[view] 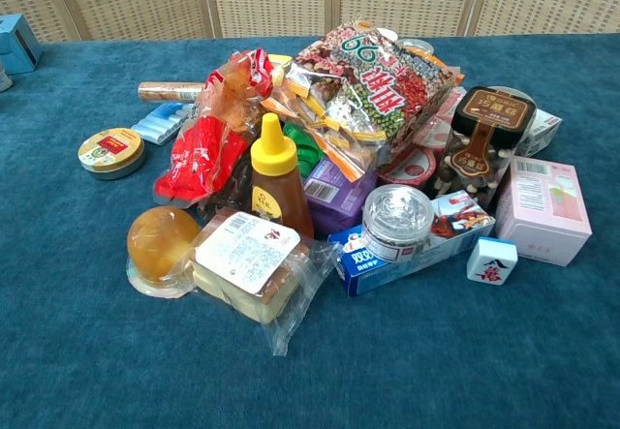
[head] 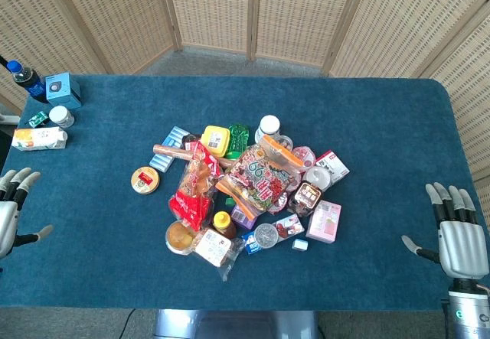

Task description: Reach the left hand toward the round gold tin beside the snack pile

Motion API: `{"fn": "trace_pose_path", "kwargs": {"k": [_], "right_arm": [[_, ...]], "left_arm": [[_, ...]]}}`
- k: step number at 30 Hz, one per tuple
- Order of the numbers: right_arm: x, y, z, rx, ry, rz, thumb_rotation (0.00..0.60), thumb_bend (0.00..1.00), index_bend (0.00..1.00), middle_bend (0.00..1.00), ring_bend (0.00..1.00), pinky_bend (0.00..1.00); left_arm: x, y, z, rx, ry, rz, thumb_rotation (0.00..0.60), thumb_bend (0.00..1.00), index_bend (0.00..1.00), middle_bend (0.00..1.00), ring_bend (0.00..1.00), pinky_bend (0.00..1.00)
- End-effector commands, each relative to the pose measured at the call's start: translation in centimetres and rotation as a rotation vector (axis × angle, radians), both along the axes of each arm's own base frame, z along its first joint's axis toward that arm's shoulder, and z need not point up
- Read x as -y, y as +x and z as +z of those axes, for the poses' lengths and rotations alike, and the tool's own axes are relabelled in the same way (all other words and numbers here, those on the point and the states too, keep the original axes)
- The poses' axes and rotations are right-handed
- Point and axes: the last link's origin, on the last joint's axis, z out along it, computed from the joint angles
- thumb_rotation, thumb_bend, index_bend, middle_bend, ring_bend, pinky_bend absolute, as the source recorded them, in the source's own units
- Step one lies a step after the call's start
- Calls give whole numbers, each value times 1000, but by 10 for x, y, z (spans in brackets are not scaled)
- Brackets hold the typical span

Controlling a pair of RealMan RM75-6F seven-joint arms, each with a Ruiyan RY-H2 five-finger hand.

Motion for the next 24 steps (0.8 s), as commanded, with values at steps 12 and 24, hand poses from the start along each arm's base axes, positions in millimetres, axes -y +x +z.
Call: {"fn": "trace_pose_path", "kwargs": {"k": [12,24], "right_arm": [[1,-1,1,0,-8,-5,499,0,0,0,0,0],[1,-2,3,1,-14,-7,493,0,0,0,0,0]], "left_arm": [[-14,-10,-19,-11,-64,15,600,13,124,0,0,123],[-94,4,-81,-15,-237,32,600,5,124,0,0,158]]}}
